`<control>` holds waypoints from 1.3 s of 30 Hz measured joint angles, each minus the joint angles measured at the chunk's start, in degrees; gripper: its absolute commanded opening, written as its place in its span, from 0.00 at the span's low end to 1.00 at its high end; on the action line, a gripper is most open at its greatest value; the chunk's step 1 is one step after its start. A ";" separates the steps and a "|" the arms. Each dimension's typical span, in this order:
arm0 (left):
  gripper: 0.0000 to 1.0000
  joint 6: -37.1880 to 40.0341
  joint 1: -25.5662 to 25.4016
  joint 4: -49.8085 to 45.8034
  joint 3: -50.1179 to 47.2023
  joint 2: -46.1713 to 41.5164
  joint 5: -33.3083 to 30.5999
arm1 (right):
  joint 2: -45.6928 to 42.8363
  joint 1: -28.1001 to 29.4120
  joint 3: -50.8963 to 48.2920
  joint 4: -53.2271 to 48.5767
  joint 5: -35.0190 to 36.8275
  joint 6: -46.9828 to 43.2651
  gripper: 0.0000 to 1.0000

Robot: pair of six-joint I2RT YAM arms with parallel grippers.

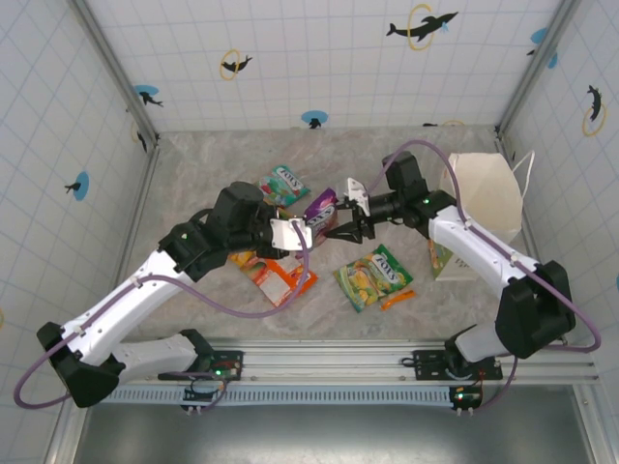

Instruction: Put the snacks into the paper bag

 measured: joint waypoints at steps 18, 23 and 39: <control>0.28 -0.83 -0.46 8.90 -2.40 0.22 -7.85 | -8.33 -2.19 -9.27 11.89 -0.46 8.79 0.03; 0.59 -5.84 -0.42 12.11 -2.14 2.08 -11.04 | -14.86 -3.19 -12.70 13.70 6.36 12.83 0.02; 0.80 -41.03 -0.42 27.41 -4.72 8.37 -20.85 | -26.60 -9.09 -3.15 14.69 42.69 31.36 0.00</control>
